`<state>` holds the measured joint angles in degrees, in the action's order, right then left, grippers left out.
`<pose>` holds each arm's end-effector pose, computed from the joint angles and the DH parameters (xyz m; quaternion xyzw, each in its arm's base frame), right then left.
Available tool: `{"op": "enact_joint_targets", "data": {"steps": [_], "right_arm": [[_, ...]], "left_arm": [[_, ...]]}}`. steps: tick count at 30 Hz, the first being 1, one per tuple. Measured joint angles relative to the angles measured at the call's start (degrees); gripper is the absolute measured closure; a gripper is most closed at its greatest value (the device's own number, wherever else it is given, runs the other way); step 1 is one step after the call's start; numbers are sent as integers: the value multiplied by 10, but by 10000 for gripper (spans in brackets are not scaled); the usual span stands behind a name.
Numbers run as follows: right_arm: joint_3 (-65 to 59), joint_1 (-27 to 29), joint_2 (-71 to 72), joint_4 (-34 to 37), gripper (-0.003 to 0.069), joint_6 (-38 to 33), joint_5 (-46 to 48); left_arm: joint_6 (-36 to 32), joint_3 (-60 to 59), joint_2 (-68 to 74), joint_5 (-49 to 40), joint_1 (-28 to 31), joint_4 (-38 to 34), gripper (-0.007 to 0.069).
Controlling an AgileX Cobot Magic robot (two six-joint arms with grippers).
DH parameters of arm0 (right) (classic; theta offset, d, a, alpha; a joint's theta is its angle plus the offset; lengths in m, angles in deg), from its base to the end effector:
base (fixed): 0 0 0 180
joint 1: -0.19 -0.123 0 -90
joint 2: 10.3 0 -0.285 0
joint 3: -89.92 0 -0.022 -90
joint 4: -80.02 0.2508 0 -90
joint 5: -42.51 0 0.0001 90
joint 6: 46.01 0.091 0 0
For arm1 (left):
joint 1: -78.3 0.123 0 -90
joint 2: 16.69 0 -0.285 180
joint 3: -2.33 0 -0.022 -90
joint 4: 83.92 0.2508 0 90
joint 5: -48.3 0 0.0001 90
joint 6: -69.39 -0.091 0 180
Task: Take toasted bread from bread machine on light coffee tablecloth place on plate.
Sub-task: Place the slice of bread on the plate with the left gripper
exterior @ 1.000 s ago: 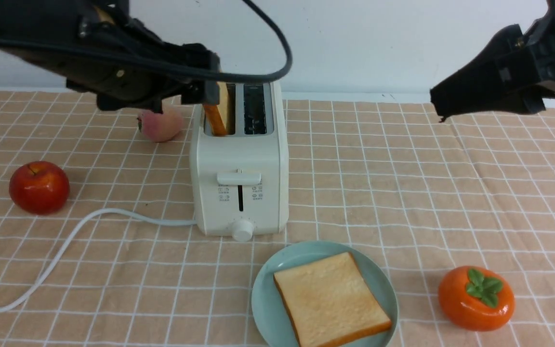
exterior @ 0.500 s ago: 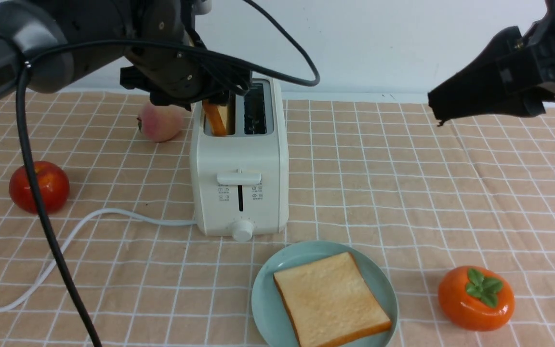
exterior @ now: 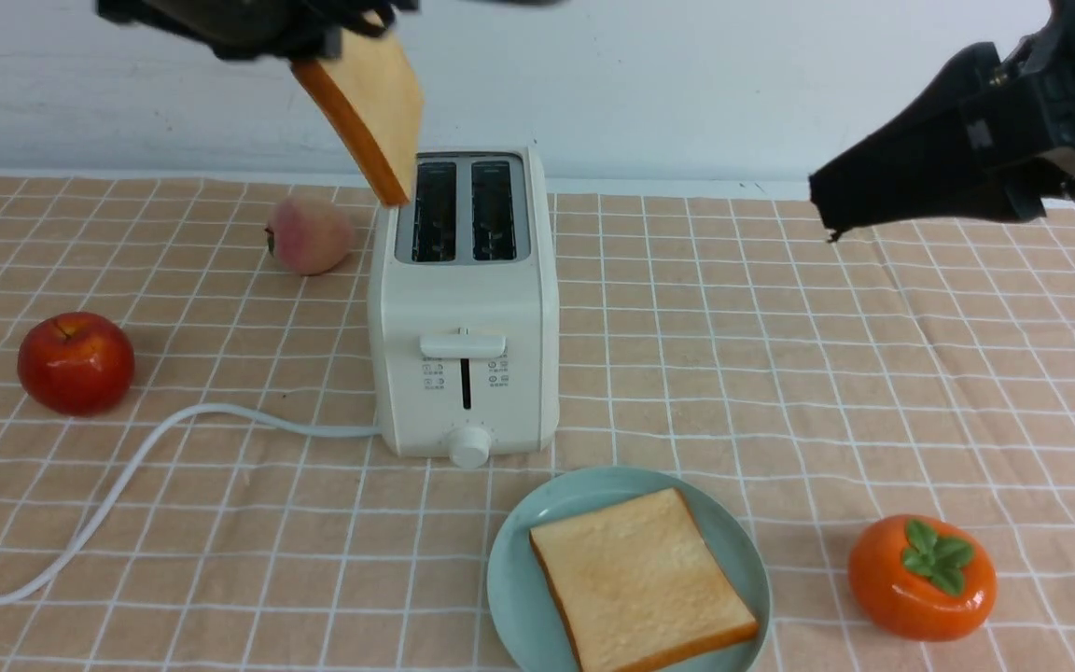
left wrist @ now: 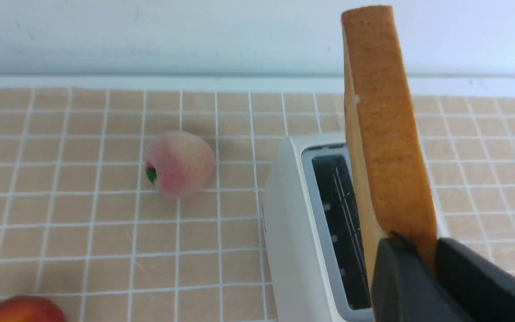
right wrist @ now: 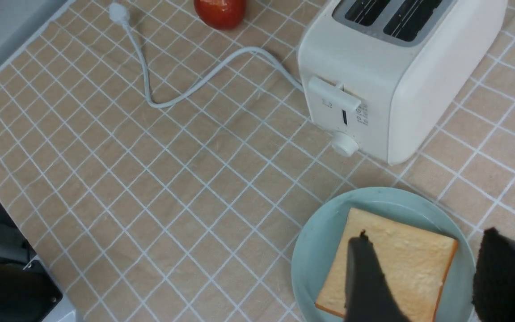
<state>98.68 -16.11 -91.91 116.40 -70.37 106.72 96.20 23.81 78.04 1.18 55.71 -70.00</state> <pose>0.2251 0.1165 0.4485 -0.2851 0.8372 0.2861 0.3687 0.3157 -0.1139 0.4562 -0.0043 0.8617 -0.0990 0.4977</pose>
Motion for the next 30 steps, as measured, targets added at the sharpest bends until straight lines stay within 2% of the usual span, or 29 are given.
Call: {"op": "enact_joint_targets", "data": {"steps": [7, 11, 14, 17, 18, 21, 22, 23, 26, 27, 29, 30], "right_arm": [[0, 0, 0, 3, 321, -1, 2], [0, 0, 0, 5, 321, -1, 4], [0, 0, 0, 15, 321, -1, 4], [0, 0, 0, 43, 321, -14, 10], [0, 0, 0, 45, 321, -16, 10], [0, 0, 0, 67, 321, -47, 34], [0, 0, 0, 68, 321, -47, 35], [0, 0, 0, 71, 321, -51, 43], [0, 0, 0, 59, 321, -41, 45], [0, 0, 0, 58, 321, -41, 45], [0, -2, 0, 23, 321, -17, 45], [0, -7, 0, -1, 321, -3, 44]], "left_arm": [[-53, -70, -187, -11, 0, -45, 575], [-77, -220, -311, 36, 0, -139, 575], [-112, -344, -370, 94, 0, -250, 575], [-182, -450, -379, 138, 0, -411, 575], [-189, -456, -376, 141, 0, -423, 575], [-359, -531, -319, 156, 0, -630, 575], [-371, -536, -314, 156, 0, -653, 575], [-454, -549, -276, 157, 0, -734, 575], [-646, -554, -175, 155, 0, -908, 575], [-656, -554, -168, 156, 0, -928, 575], [-757, -554, -96, 157, 0, -1036, 575], [-788, -554, -68, 160, 0, -1065, 575]]}}
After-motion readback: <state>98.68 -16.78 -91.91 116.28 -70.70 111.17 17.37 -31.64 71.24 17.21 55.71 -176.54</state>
